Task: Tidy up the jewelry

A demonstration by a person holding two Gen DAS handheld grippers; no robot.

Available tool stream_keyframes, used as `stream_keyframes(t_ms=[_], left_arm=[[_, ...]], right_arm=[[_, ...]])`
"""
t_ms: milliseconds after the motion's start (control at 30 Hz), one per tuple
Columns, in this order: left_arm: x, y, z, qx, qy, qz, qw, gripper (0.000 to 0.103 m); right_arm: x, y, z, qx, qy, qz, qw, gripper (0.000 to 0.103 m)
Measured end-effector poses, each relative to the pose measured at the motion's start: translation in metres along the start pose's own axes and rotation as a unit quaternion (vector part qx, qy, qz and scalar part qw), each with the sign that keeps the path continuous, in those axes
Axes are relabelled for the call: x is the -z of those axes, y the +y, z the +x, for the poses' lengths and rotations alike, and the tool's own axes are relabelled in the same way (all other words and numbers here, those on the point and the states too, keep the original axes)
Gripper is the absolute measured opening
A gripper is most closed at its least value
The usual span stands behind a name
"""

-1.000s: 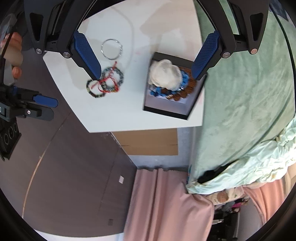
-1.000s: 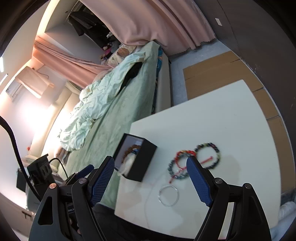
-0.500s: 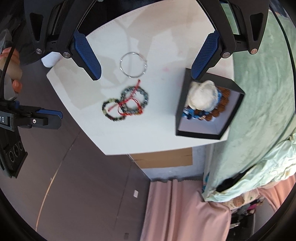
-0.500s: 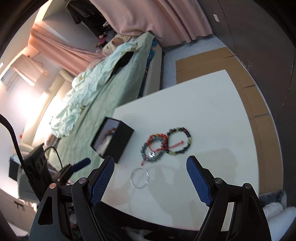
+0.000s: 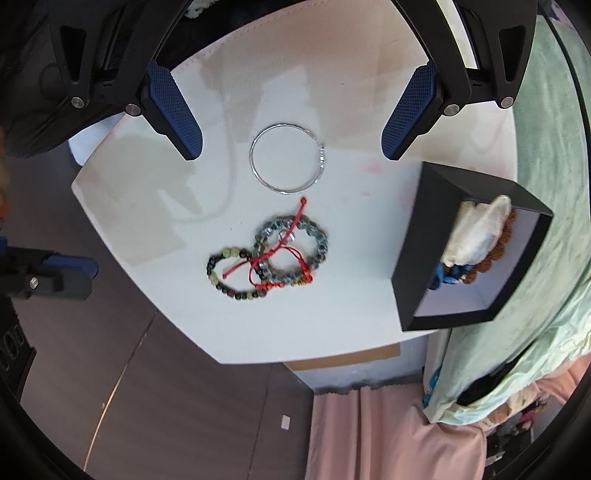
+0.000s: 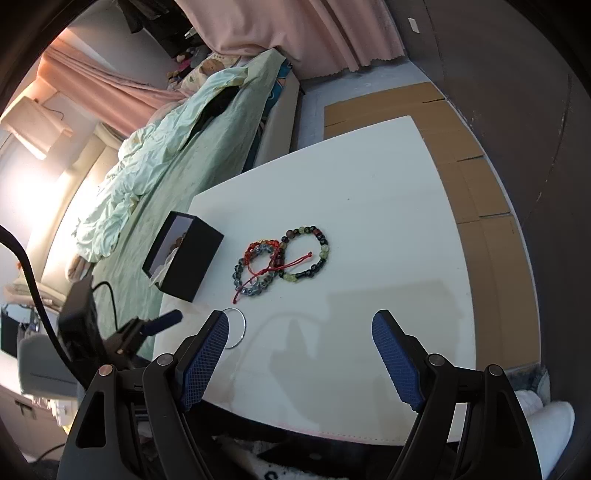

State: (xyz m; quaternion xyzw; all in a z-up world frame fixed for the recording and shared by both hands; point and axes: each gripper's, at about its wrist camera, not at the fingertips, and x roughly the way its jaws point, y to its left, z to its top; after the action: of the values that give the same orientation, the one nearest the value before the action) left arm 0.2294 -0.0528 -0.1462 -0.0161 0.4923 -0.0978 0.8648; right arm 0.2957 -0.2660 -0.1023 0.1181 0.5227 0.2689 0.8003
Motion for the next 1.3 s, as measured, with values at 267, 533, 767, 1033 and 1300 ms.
stream_keyframes(t_ms=[267, 533, 767, 1033, 1300], left_arm=[[0.003, -0.003, 0.022, -0.011, 0.021, 0.012, 0.9997, 0.088], [0.006, -0.014, 0.028, -0.039, 0.009, 0.050, 0.9980, 0.075], [0.001, -0.004, 0.024, -0.038, 0.009, 0.046, 0.9982, 0.052], [-0.010, 0.014, -0.001, -0.027, -0.017, 0.014, 0.9994, 0.052], [-0.025, 0.027, -0.036, -0.024, -0.043, -0.005, 0.9988, 0.012]], right_arm=[[-0.002, -0.006, 0.003, 0.003, 0.000, 0.012, 1.000, 0.081], [-0.006, 0.000, 0.007, 0.003, 0.001, 0.013, 1.000, 0.081], [-0.011, 0.013, 0.017, -0.002, 0.008, 0.001, 1.000, 0.081], [-0.018, 0.022, 0.034, -0.002, 0.011, 0.004, 1.000, 0.080], [-0.028, 0.020, 0.064, -0.015, 0.022, 0.028, 0.999, 0.056]])
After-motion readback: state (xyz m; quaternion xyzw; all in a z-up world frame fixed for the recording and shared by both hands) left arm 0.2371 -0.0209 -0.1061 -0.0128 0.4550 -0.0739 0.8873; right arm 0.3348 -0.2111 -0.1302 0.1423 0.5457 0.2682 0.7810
